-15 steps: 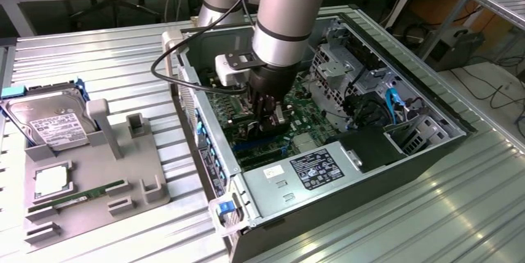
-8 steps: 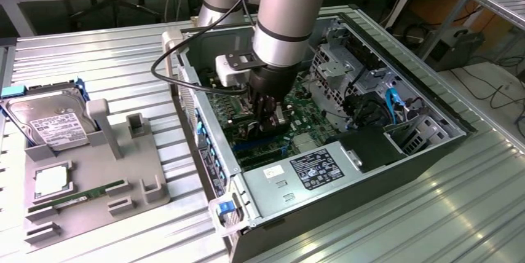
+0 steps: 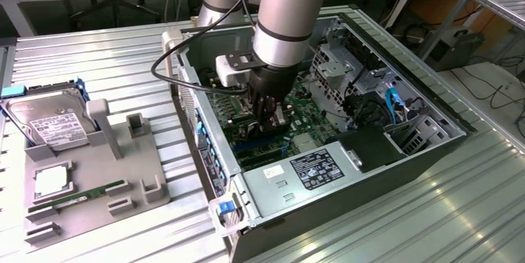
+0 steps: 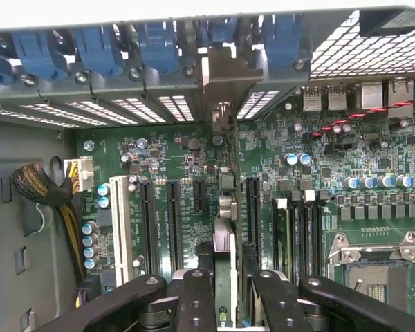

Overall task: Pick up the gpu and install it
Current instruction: 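Insert the gpu into the slot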

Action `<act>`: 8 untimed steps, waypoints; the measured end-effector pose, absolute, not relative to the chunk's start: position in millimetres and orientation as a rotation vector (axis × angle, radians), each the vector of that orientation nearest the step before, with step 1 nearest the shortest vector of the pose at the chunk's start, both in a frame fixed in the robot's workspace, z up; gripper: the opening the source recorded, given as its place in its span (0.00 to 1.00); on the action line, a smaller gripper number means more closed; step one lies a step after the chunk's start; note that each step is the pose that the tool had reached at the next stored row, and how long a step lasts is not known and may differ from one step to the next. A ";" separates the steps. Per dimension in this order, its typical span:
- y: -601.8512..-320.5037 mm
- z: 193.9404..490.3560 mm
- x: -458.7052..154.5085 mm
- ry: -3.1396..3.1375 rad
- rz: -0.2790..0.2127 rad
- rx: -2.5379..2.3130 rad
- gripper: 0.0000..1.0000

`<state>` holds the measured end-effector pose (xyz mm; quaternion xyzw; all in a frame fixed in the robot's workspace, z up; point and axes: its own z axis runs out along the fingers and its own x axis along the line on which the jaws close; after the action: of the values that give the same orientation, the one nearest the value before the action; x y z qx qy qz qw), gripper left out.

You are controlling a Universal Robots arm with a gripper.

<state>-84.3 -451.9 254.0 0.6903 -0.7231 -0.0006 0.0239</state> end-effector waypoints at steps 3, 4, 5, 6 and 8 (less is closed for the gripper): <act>-452.0 254.3 -84.3 -2.234 0.002 2.133 0.26; -451.9 254.4 -84.3 -2.233 0.004 2.131 0.26; -452.0 254.5 -84.2 -2.232 0.005 2.130 0.26; -452.0 254.5 -83.9 -2.231 0.005 2.130 0.26; -452.0 254.5 -83.6 -2.231 0.005 2.129 0.26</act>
<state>-83.6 -452.0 254.5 0.6901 -0.7231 0.0018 0.0286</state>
